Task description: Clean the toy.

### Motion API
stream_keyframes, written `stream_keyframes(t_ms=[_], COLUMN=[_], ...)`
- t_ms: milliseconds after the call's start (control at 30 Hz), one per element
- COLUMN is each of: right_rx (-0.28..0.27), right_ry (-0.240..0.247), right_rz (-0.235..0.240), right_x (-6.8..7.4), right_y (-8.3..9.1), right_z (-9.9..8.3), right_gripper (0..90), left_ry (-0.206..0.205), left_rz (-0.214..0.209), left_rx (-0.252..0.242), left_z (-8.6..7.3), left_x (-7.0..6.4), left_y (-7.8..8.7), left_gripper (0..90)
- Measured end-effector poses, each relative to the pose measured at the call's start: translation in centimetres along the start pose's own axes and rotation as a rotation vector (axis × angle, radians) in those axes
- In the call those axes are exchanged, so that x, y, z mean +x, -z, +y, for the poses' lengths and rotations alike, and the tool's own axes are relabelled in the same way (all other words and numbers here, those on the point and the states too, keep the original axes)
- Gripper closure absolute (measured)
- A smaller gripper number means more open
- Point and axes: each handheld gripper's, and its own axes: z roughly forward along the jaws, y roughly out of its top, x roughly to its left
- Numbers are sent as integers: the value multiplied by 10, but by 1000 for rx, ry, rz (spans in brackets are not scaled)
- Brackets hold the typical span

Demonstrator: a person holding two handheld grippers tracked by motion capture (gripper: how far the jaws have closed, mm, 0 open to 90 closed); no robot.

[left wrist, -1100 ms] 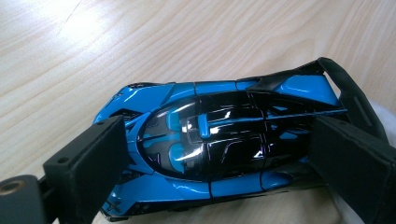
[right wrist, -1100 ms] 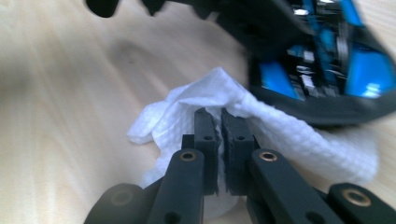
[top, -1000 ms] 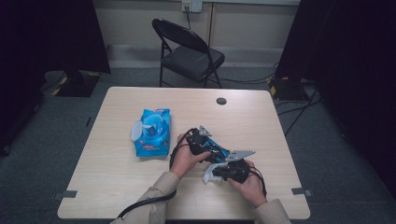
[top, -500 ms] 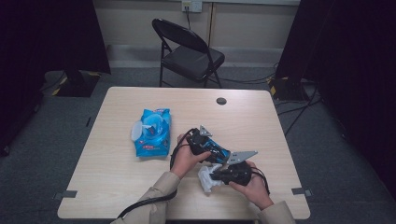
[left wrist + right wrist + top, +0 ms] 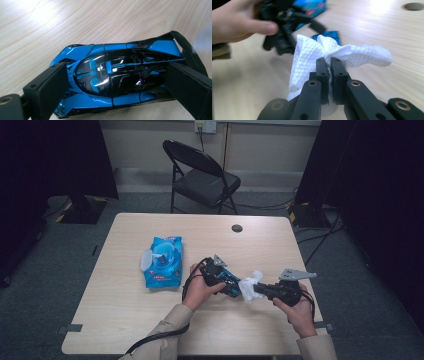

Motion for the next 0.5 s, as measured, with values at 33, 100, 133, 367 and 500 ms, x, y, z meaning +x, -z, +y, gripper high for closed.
stream_keyframes(t_ms=[33, 100, 133, 367, 500], right_rx=[-6, -11, -14, -46, -30], right_ry=[-8, -25, -32, -67, -86], right_rz=[-21, -56, -70, -183, -222], right_x=[-3, -9, -11, -26, -31], right_y=[2, 3, 3, 3, -4], right_z=[-1, -4, -5, -10, -15], right_gripper=[866, 866, 866, 866, 866], left_ry=[-1, -1, 3, 0, 4], left_rz=[0, 0, -2, -1, -1], left_rx=[0, 0, -2, 0, -1], left_z=[0, 0, 0, 0, 0], left_x=[0, 0, 0, 0, 0], left_y=[0, 0, 0, 0, 0], left_gripper=[47, 47, 47, 47, 47])
